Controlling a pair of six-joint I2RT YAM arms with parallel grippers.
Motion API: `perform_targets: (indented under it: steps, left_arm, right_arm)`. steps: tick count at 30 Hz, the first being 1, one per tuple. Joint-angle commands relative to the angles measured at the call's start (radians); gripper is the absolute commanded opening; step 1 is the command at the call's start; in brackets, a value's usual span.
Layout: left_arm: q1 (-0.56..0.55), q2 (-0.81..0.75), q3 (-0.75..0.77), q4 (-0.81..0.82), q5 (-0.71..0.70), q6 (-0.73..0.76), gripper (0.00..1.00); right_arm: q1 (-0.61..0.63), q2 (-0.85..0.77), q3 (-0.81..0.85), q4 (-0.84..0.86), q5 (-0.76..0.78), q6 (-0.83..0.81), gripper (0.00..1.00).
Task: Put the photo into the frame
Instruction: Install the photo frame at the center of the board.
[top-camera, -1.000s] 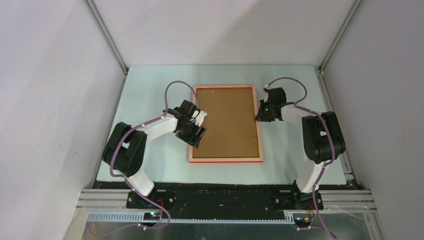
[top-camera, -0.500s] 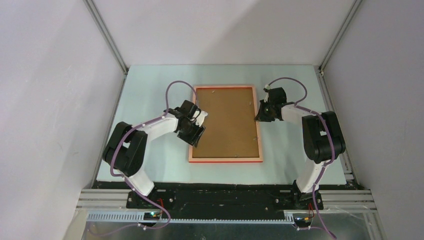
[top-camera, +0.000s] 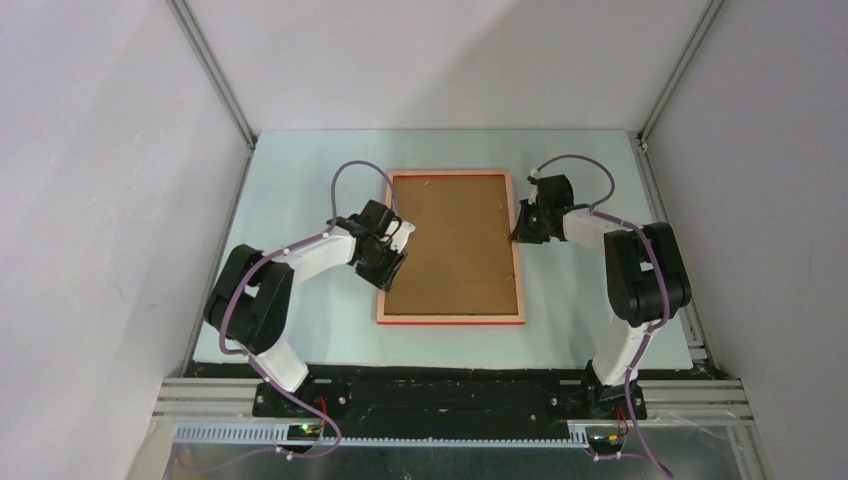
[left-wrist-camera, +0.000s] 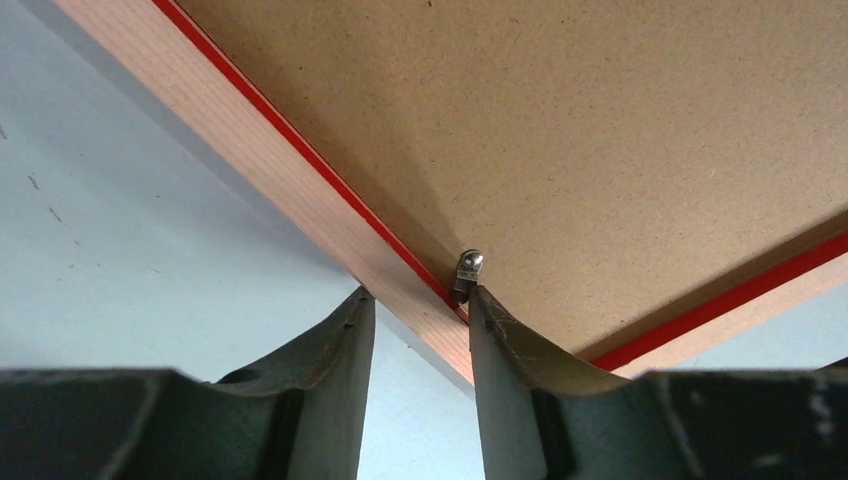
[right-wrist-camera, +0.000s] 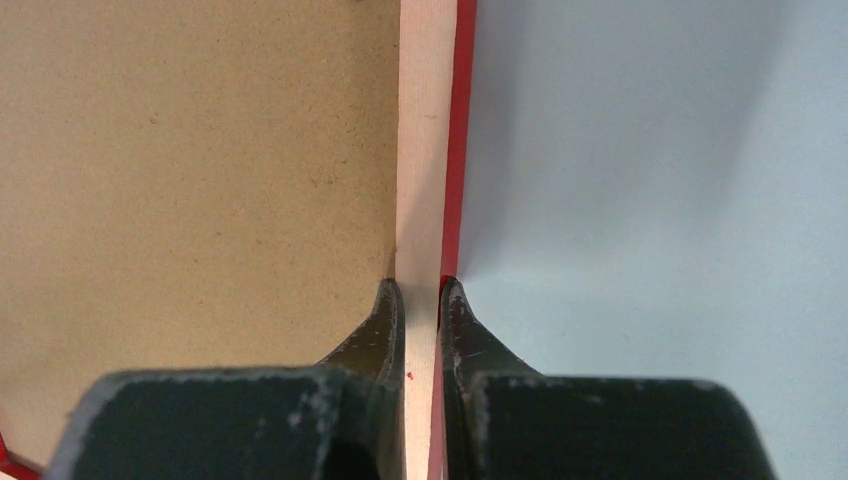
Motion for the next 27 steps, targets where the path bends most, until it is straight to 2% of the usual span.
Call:
perform_targets:
  steps: [1, 19, 27]
  left_arm:
    - [-0.004, -0.050, 0.008, 0.028, -0.028, 0.032, 0.42]
    - [-0.004, -0.069, 0.006, 0.026, -0.024, 0.044, 0.29]
    - [-0.004, -0.078, 0.005, 0.026, -0.016, 0.048, 0.59]
  right_arm:
    - [-0.002, -0.006, 0.017, 0.082, -0.068, 0.012, 0.00]
    - [0.000, 0.000, 0.017, 0.084, -0.075, 0.008, 0.00]
    - [-0.001, 0.003, 0.017, 0.085, -0.079, 0.008, 0.00]
